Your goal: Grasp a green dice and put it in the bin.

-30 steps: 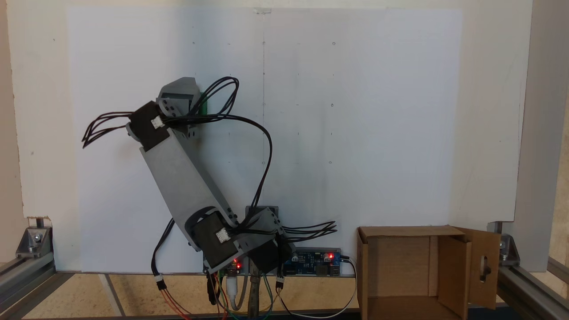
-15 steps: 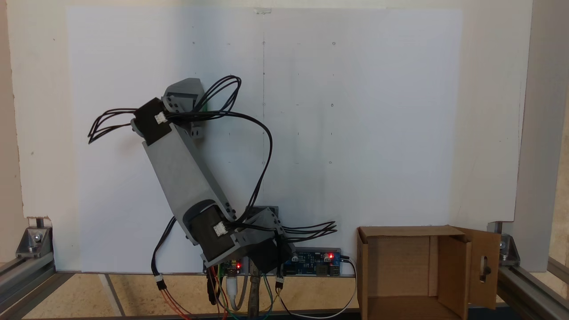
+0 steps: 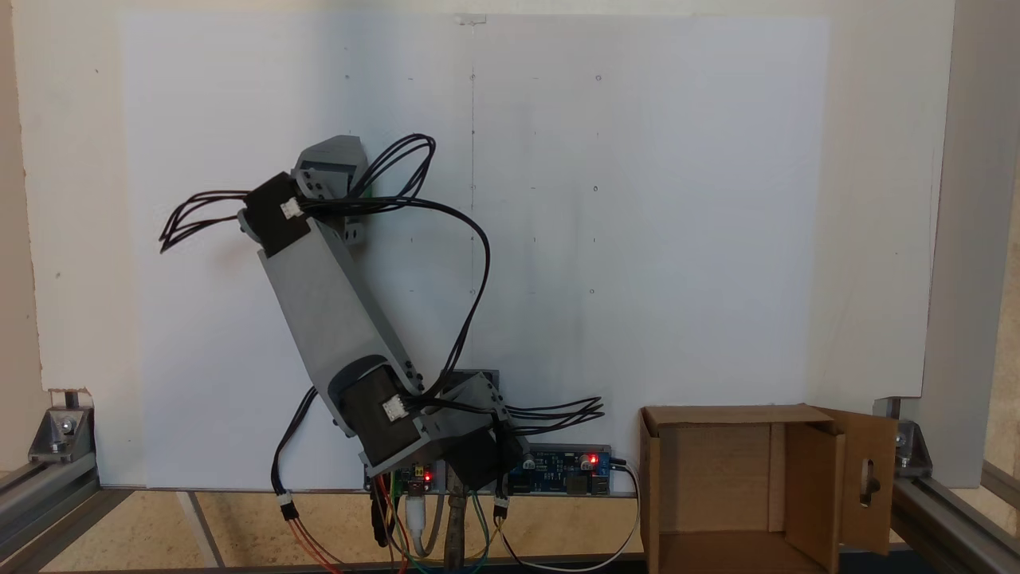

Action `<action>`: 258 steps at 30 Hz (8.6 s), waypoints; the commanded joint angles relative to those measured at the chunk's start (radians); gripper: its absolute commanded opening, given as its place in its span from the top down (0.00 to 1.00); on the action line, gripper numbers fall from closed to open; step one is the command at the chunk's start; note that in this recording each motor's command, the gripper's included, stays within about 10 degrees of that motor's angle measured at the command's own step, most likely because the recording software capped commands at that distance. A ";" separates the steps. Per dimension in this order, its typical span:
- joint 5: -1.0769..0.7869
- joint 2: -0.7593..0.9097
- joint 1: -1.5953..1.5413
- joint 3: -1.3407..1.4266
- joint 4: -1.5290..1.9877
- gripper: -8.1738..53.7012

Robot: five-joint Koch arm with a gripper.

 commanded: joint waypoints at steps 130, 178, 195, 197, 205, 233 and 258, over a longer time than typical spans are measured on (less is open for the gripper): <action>-1.276 0.215 2.441 -0.112 -0.353 0.33; -0.621 1.134 0.462 0.669 -0.814 0.17; -0.718 1.178 0.597 0.989 -1.529 0.17; -0.723 1.178 0.586 1.029 -1.609 0.17; -0.729 1.178 0.571 1.150 -1.923 0.17; -0.729 1.175 0.571 1.531 -2.272 0.14; -0.729 1.172 0.568 1.531 -2.266 0.14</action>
